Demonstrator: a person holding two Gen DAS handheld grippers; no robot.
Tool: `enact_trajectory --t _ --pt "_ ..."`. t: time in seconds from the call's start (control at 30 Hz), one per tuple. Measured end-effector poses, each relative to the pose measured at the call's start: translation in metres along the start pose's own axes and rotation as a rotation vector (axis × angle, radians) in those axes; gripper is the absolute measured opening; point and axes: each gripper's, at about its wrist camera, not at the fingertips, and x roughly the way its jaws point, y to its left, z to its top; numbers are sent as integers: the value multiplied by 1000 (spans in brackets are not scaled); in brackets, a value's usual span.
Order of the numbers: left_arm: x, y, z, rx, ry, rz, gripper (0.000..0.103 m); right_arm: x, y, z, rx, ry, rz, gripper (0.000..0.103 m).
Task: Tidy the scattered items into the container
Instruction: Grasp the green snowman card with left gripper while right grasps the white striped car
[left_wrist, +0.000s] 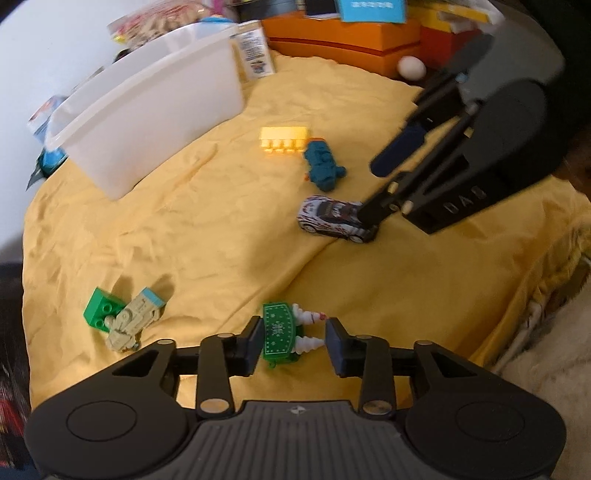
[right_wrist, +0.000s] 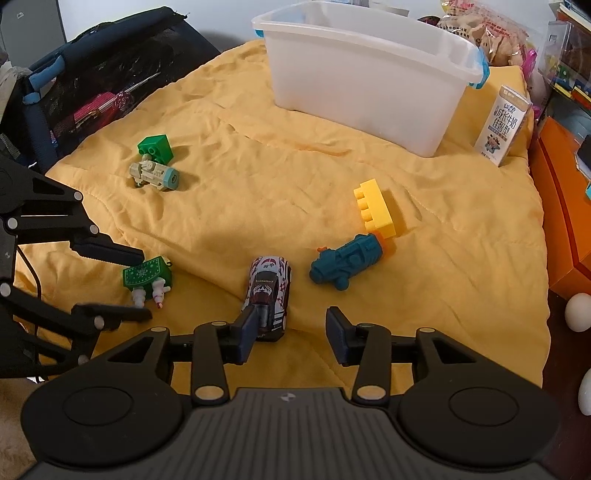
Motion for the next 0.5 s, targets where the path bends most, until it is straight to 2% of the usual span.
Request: enact_trajectory --t 0.07,0.13,0.2,0.27,0.3,0.33,0.4,0.5 --pt "1 -5 -1 61 4 12 45 0 0 0 2 2 0 45" --pt "2 -11 -2 120 5 20 51 0 0 0 5 2 1 45" --pt "5 -11 -4 131 2 29 54 1 0 0 4 0 1 46" --pt "8 -6 -6 95 -5 39 54 1 2 0 9 -1 -3 46" --pt "10 -1 -7 61 -5 35 52 1 2 0 12 -3 -5 46" --pt "11 4 -8 24 -10 25 42 1 3 1 12 -3 -6 46" --pt "10 13 -10 -31 -14 16 28 1 3 1 11 -6 -6 46" --pt "10 20 -12 -77 -23 0 24 6 6 4 11 -1 -7 46"
